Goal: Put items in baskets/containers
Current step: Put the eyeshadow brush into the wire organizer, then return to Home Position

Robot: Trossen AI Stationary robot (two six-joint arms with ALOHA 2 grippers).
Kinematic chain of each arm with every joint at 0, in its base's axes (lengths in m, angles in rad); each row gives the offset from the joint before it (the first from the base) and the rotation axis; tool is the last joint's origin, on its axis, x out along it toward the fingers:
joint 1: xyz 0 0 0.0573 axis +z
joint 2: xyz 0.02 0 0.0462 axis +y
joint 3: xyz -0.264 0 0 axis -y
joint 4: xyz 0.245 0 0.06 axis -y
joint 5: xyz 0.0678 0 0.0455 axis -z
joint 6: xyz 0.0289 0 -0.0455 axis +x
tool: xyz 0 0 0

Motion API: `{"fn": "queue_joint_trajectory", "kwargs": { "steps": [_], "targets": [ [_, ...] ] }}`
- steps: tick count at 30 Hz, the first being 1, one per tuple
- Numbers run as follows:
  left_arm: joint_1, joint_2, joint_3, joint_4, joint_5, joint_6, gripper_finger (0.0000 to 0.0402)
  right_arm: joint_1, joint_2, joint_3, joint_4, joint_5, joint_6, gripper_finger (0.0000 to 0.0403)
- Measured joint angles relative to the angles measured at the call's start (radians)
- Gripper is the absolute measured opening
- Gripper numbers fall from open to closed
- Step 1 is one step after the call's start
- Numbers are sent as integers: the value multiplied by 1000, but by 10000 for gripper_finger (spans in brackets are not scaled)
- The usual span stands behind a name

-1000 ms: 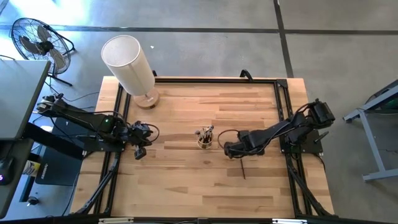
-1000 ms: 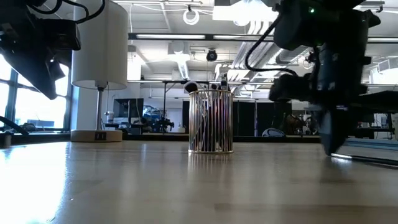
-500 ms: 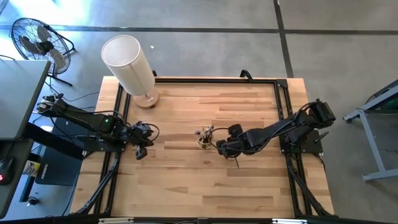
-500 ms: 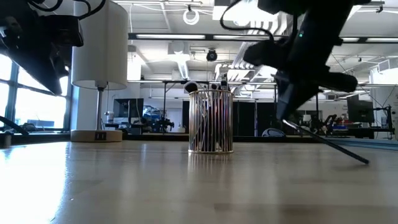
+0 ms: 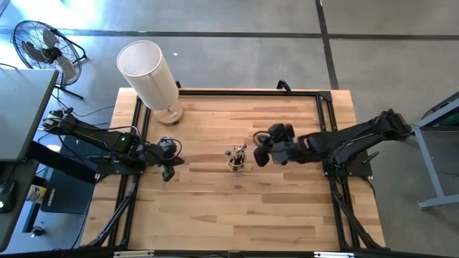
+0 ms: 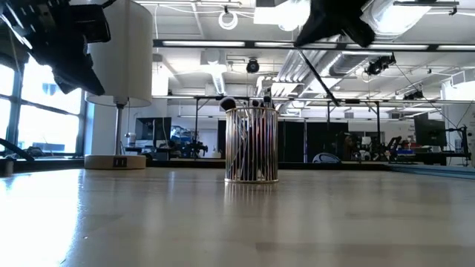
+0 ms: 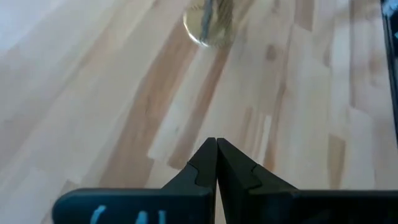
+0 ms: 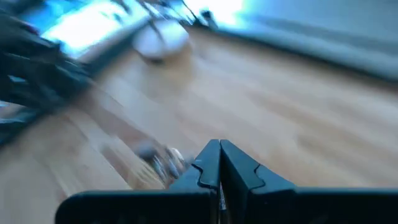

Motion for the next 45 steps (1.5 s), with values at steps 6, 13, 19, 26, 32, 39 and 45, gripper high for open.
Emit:
{"fn": "queue_joint_trajectory", "kwargs": {
  "steps": [6, 13, 19, 26, 32, 39, 45],
  "targets": [
    [0, 0, 0, 20, -82, 0, 1, -56, -21, 0, 422, -109, -538, 0],
    [0, 0, 0, 53, -101, 0, 1, -112, 77, 0, 672, -295, -759, 0],
    [0, 0, 0, 54, -100, -3, 1, -112, 201, -1, 659, -314, -759, 0],
    [0, 0, 0, 54, -100, -2, 1, -112, 320, -1, 652, -295, -675, 0],
    [0, 0, 0, 49, -99, 0, 1, -112, 326, -1, 527, -252, -552, 3],
    [0, 0, 0, 36, -79, 0, 1, -112, 261, -1, 426, -301, -488, 55],
    [0, 0, 0, 58, -85, 123, 1, -112, 143, -1, 425, -335, -528, 110]
  ]
}}
